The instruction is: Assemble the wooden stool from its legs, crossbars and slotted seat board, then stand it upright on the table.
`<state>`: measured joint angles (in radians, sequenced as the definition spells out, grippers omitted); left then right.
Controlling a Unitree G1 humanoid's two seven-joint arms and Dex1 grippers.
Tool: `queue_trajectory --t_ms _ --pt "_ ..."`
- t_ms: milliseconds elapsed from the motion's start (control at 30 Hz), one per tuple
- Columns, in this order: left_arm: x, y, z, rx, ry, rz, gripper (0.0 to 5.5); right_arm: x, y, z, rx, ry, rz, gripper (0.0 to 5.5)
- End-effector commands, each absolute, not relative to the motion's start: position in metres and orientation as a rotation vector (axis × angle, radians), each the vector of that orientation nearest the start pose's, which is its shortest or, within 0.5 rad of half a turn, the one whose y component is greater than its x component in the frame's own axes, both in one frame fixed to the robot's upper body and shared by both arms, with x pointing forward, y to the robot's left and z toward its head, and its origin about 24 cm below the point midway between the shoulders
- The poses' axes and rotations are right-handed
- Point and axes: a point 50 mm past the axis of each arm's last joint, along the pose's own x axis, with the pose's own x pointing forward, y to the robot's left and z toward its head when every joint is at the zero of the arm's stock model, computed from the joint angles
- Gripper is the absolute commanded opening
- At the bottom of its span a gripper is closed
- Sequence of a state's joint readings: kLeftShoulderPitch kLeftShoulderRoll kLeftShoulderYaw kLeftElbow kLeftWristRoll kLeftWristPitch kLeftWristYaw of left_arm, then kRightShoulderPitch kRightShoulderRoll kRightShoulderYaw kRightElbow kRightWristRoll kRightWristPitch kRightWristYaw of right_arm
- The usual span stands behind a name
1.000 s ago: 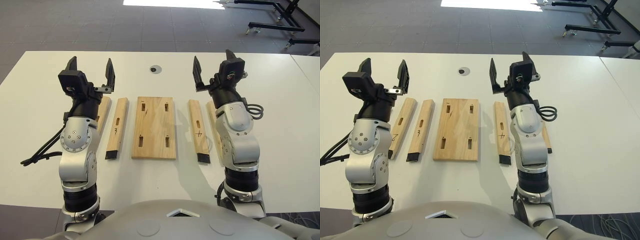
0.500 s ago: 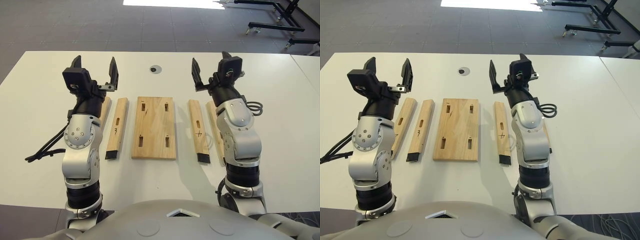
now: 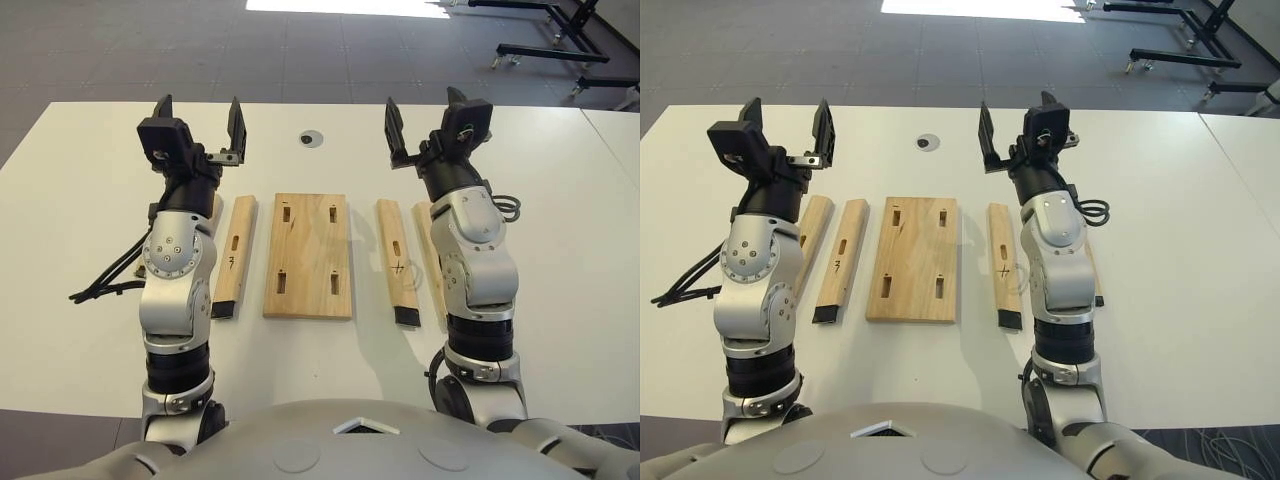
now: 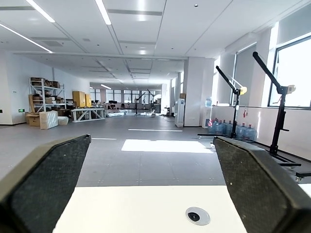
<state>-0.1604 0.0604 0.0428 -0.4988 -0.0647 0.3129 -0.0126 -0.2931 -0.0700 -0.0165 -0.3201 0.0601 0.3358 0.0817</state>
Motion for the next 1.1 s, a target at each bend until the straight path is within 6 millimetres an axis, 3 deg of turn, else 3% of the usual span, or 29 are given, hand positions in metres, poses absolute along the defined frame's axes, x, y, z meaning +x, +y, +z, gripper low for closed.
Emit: queue_trajectory --t_ms 33,267,433,533,700,833,933,1100 --pt "0.258 0.157 0.163 0.047 -0.337 -0.046 4.62 0.288 -0.141 0.159 -0.017 -0.269 0.136 4.63" --pt "0.252 0.164 0.16 0.054 -0.331 0.0 4.62 0.296 -0.139 0.156 -0.02 -0.24 0.165 4.63" --pt "0.238 0.172 0.156 0.073 -0.324 0.082 4.62 0.28 -0.19 0.144 -0.081 -0.098 0.133 4.63" --pt "0.223 0.177 0.157 0.066 -0.312 0.145 4.62 0.268 -0.207 0.149 -0.106 -0.011 0.167 4.63" --pt "0.201 0.179 0.155 0.06 -0.286 0.209 4.62 0.241 -0.23 0.137 -0.183 0.166 0.286 4.63" --pt "0.196 0.173 0.156 0.058 -0.283 0.149 4.62 0.219 -0.26 0.119 -0.158 0.314 0.148 4.63" --pt "0.197 0.174 0.156 0.07 -0.285 0.139 4.62 0.194 -0.261 0.098 -0.157 0.432 0.101 4.63" --pt "0.193 0.173 0.155 0.055 -0.279 0.168 4.62 0.168 -0.26 0.076 -0.129 0.568 -0.004 4.63"
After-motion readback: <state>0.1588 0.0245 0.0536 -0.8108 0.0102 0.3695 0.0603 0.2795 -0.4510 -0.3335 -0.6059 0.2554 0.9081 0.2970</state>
